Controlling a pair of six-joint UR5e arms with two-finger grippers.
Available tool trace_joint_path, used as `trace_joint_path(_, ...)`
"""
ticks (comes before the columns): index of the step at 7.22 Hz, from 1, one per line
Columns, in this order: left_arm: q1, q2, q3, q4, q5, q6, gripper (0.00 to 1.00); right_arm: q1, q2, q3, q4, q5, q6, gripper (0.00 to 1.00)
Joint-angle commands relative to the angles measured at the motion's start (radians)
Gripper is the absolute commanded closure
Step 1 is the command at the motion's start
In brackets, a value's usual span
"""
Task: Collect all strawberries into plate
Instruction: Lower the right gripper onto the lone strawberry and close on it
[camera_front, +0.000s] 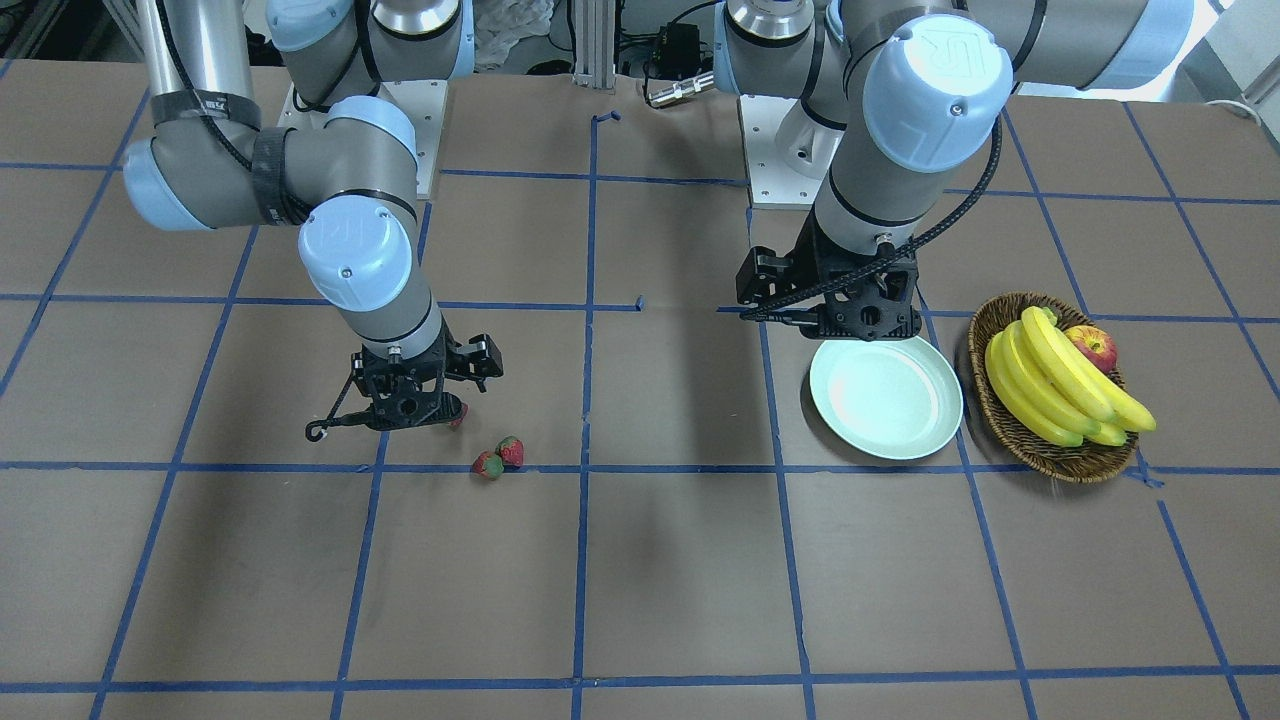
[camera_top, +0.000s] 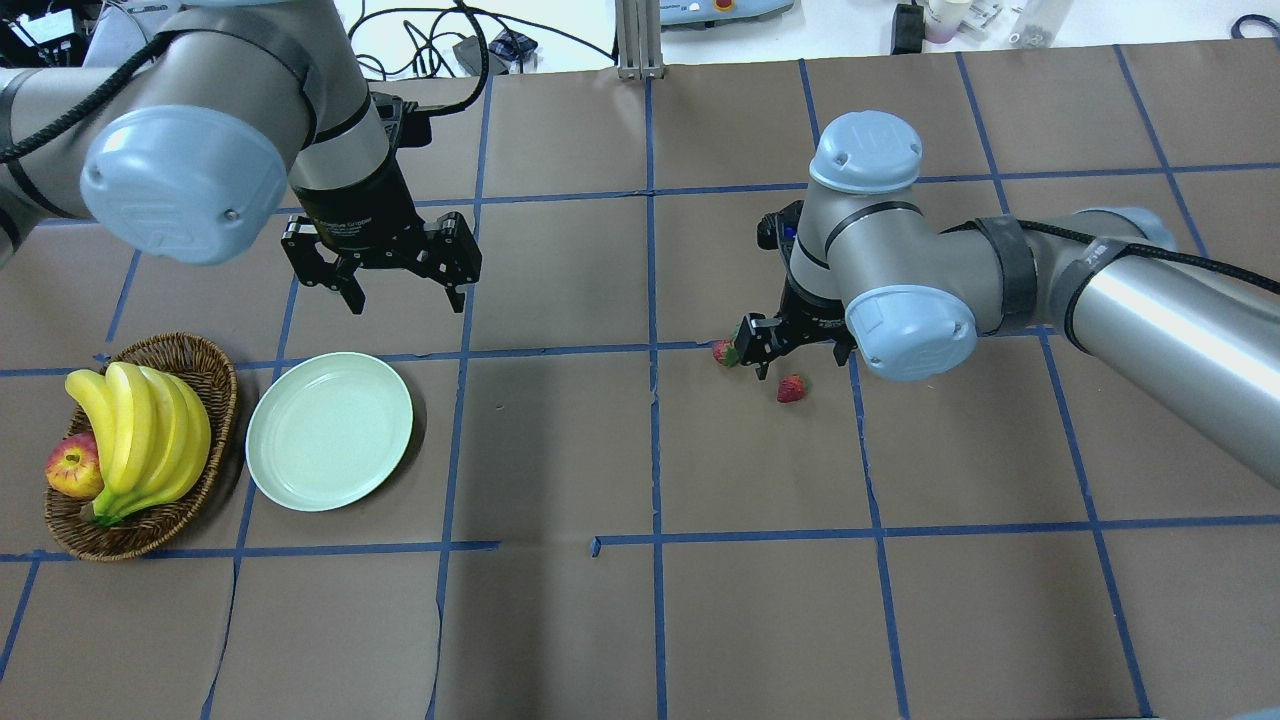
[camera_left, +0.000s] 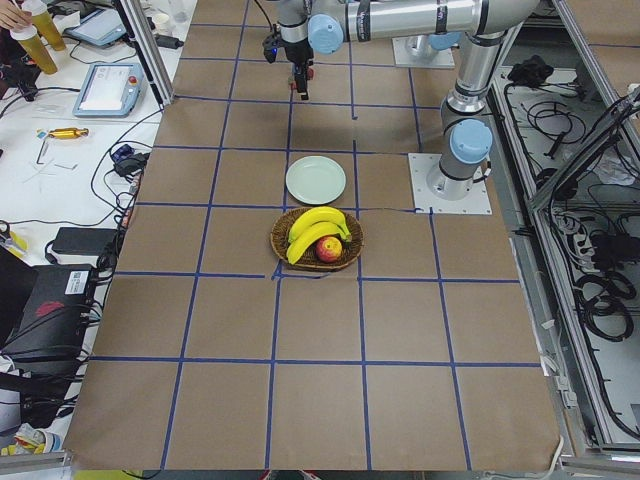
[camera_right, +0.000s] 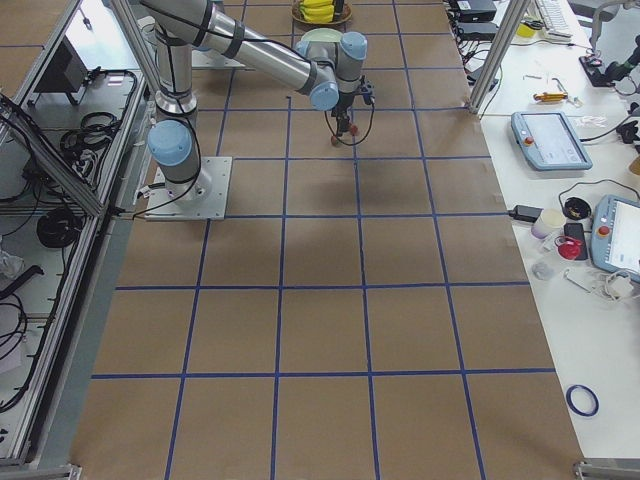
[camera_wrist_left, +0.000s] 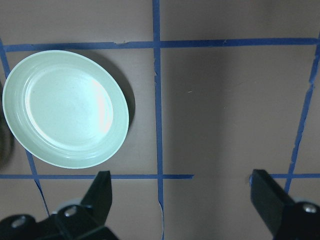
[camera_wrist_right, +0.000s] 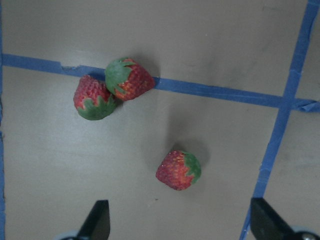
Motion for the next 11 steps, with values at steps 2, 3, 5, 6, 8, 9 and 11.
trace_joint_path(2, 0.0, 0.0, -0.001, 0.0, -0.001, 0.0, 0.0, 0.0, 0.052, 0.009, -0.019, 0.001, -0.017, 0.04)
trace_joint_path(3, 0.0, 0.0, -0.001, 0.0, 0.0, 0.0, 0.0, 0.0, 0.069, 0.009, -0.024, 0.0, -0.02, 0.05)
trace_joint_path(5, 0.0, -0.002, -0.001, 0.0, 0.0, 0.002, 0.0, 0.0, 0.091, 0.009, -0.028, 0.0, -0.034, 0.11)
trace_joint_path(6, 0.0, -0.002, -0.001, 0.0, 0.0, 0.005, 0.0, 0.0, 0.097, 0.009, -0.033, 0.0, -0.058, 0.23)
trace_joint_path(8, 0.0, 0.0, -0.001, 0.0, 0.006, 0.005, 0.0, 0.0, 0.098, 0.007, -0.033, -0.002, -0.066, 0.76)
trace_joint_path(9, 0.0, 0.0, -0.001, 0.0, 0.006, 0.003, 0.0, 0.0, 0.098, 0.006, -0.033, -0.002, -0.071, 1.0)
trace_joint_path(11, 0.0, 0.0, 0.001, 0.0, 0.008, 0.003, 0.0, 0.0, 0.091, -0.003, -0.031, -0.005, -0.071, 1.0)
